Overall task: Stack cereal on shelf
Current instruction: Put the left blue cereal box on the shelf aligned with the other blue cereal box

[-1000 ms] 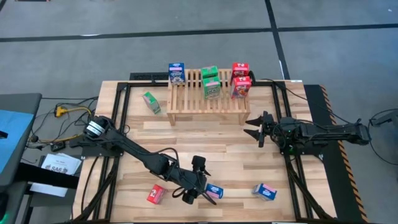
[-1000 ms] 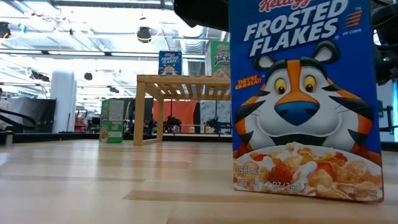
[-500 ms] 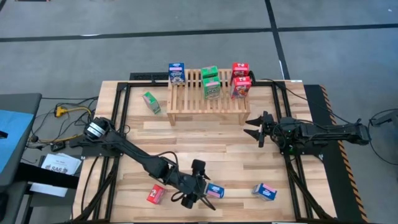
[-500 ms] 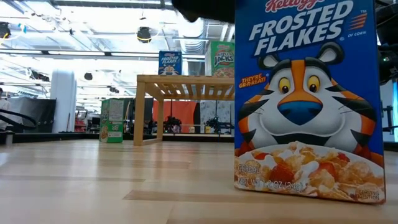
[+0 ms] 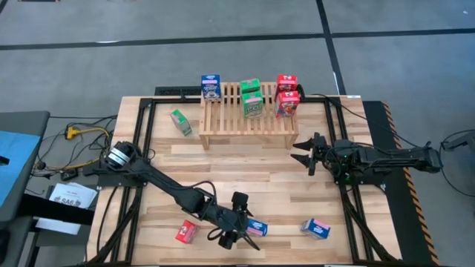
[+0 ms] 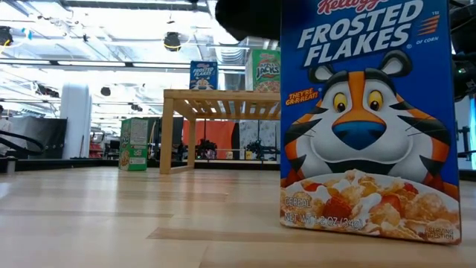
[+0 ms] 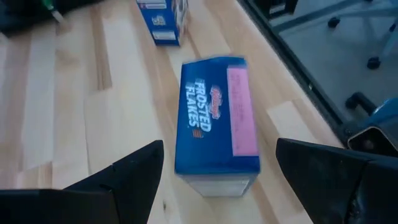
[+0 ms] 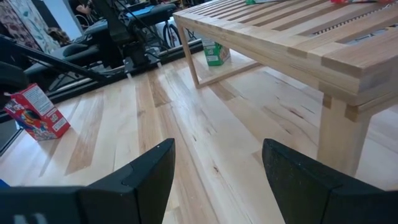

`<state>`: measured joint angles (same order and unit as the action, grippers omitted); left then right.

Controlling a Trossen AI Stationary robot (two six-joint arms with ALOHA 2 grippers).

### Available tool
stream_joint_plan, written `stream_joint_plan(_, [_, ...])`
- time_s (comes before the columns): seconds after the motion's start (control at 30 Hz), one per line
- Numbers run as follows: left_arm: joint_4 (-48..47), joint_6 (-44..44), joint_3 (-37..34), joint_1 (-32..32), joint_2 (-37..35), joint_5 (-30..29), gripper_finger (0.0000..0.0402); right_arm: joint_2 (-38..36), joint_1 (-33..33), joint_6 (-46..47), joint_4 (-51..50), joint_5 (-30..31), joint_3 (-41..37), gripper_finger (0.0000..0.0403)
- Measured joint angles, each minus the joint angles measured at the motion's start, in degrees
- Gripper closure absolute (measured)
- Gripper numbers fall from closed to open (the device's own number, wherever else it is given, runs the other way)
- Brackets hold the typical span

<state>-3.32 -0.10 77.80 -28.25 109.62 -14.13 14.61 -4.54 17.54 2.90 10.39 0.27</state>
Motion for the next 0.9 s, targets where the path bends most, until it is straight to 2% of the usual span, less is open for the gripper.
stream_joint_plan(0.37, [-0.14,-0.18,0.04,0.86,0.33,1.53,0.0106,-0.02,-0.02,0.01,0.02,0.02,0.01,0.0137])
stream_joint_plan(0.53, [-0.34,-0.37,0.04,1.54,0.33,3.38,0.0138,-0.02,-0.02,0.01,0.04,0.02,0.01,0.0137])
stream_joint_plan(0.9, [-0.30,-0.35,0.04,1.68,0.33,3.39,0.0205,-0.02,-0.02,0.02,0.04,0.02,0.02,0.0137])
